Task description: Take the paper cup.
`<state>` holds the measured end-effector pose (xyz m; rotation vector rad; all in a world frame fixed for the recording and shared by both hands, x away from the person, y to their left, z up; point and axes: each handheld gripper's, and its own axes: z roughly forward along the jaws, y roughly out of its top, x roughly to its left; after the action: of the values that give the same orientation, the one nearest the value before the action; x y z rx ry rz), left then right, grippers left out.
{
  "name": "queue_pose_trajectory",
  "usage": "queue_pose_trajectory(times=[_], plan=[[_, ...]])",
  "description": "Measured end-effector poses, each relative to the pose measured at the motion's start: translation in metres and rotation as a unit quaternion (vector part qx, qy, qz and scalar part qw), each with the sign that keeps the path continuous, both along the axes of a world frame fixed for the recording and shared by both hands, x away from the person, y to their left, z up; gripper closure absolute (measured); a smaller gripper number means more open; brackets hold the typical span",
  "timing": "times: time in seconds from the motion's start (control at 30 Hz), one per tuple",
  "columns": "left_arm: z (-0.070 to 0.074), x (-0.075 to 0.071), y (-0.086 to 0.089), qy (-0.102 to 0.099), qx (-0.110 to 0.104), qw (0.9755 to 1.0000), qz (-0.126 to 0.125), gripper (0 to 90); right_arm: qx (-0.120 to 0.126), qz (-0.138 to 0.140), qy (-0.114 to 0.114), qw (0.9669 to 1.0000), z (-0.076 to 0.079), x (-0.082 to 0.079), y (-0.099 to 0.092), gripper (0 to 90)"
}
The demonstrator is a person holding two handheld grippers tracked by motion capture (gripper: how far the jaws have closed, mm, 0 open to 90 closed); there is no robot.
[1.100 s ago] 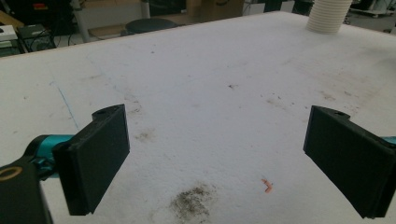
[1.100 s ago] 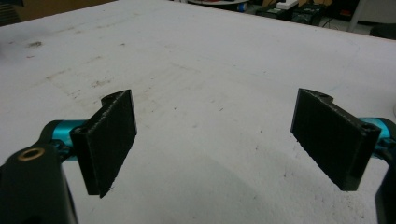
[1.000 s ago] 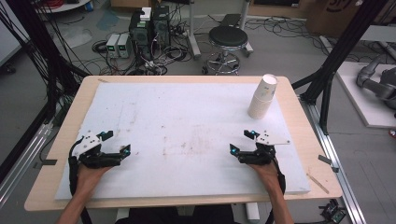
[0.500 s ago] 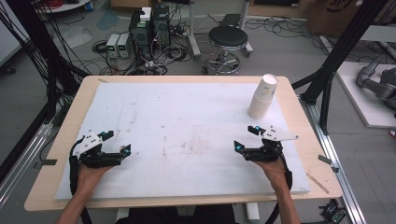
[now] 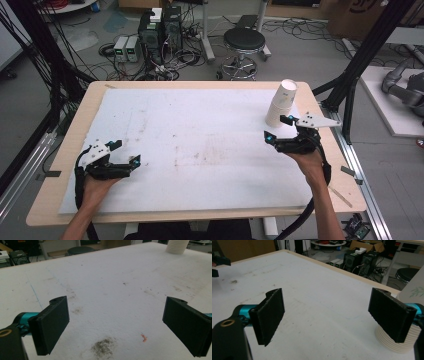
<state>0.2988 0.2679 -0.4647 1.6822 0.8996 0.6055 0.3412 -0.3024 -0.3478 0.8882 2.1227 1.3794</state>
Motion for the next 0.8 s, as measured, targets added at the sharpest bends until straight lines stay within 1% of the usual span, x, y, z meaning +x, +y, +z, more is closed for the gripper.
queue_pose_trajectory(times=[0.07,0.1,0.13,0.2,0.23,0.3,0.47,0.53,0.6,0.63,0.67,0.7,0.73,0.77,0.8], plan=[[0.0,0.0,0.0,0.0,0.001,1.0,0.0,7.0,-0.002,0.0,0.001,1.0,0.005,0.004,-0.002,13.5],[0.0,0.0,0.0,0.0,0.001,1.0,0.0,7.0,-0.002,0.0,0.001,1.0,0.005,0.004,-0.002,13.5],[0.0,0.0,0.0,0.0,0.001,1.0,0.0,7.0,-0.005,0.002,0.004,1.0,0.01,0.008,-0.004,13.5],[0.0,0.0,0.0,0.0,0.001,1.0,0.0,7.0,-0.008,0.002,0.004,1.0,0.012,0.01,-0.005,13.4],[0.0,0.0,0.0,0.0,0.001,1.0,0.0,7.0,-0.014,-0.002,0.008,0.9999,0.017,0.015,-0.009,13.4],[0.0,0.0,0.0,0.0,0.001,1.0,0.0,7.0,-0.016,-0.007,0.013,0.9998,0.022,0.02,-0.013,13.4],[0.0,0.0,0.0,0.001,0.001,1.0,0.0,7.0,-0.025,-0.023,0.011,0.9993,0.039,0.035,-0.022,13.3],[0.0,0.0,0.0,0.001,0.001,1.0,0.001,7.0,-0.026,-0.026,0.01,0.9993,0.042,0.037,-0.024,13.3],[0.0,0.0,0.0,0.001,0.001,1.0,0.001,7.0,-0.031,-0.033,0.012,0.9989,0.051,0.046,-0.028,13.3],[0.0,0.0,0.0,0.001,0.001,1.0,0.001,7.0,-0.031,-0.033,0.012,0.9989,0.051,0.046,-0.028,13.3],[0.0,0.0,0.0,0.001,0.001,1.0,0.001,7.0,-0.031,-0.036,0.013,0.9988,0.053,0.047,-0.029,13.4],[0.0,0.0,0.0,0.002,0.004,1.0,0.0,7.0,-0.033,-0.044,0.013,0.9984,0.058,0.052,-0.031,13.3],[0.0,0.0,0.0,0.002,0.004,1.0,0.0,7.0,-0.033,-0.044,0.013,0.9984,0.058,0.052,-0.031,13.3],[0.0,0.001,0.0,0.002,0.003,1.0,0.001,7.0,-0.035,-0.056,0.016,0.9977,0.063,0.057,-0.033,13.3],[0.0,0.001,0.0,0.001,0.003,1.0,0.001,7.0,-0.035,-0.056,0.016,0.9977,0.063,0.057,-0.033,13.3]])
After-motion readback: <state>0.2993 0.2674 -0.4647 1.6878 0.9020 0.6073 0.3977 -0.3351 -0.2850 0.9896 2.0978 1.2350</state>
